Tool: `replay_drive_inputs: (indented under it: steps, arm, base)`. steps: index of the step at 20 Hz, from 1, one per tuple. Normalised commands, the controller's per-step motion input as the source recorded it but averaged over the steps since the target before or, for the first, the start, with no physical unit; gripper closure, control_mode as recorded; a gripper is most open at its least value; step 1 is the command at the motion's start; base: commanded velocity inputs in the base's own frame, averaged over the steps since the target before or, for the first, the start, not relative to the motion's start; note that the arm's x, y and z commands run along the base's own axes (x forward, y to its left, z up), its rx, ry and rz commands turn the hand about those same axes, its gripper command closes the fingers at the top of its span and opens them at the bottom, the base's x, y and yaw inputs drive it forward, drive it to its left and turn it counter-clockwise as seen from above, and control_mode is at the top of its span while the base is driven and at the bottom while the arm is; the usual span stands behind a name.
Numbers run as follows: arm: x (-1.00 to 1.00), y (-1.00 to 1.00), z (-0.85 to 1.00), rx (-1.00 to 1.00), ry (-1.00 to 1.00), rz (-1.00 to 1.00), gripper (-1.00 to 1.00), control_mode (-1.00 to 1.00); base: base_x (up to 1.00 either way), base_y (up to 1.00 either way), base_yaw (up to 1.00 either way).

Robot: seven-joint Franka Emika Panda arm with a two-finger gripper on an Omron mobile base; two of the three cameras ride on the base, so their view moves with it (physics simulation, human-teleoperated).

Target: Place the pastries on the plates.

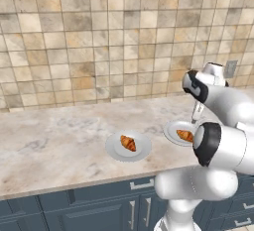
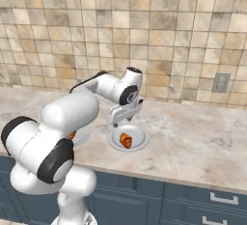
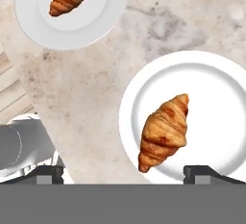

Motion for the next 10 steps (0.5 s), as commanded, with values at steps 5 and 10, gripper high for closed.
replay_drive_inputs:
  steps: [5, 10]
  arm:
    - [-0.17, 0.22, 0.41, 0.00, 0.00, -0.20, -1.00, -1.00]
    - [-0.20, 0.38, 0.22, 0.00, 0.01, -0.26, -1.00, -1.00]
  base:
    - [0.00, 0.00, 0.00]
    - [0.00, 0.00, 0.00]
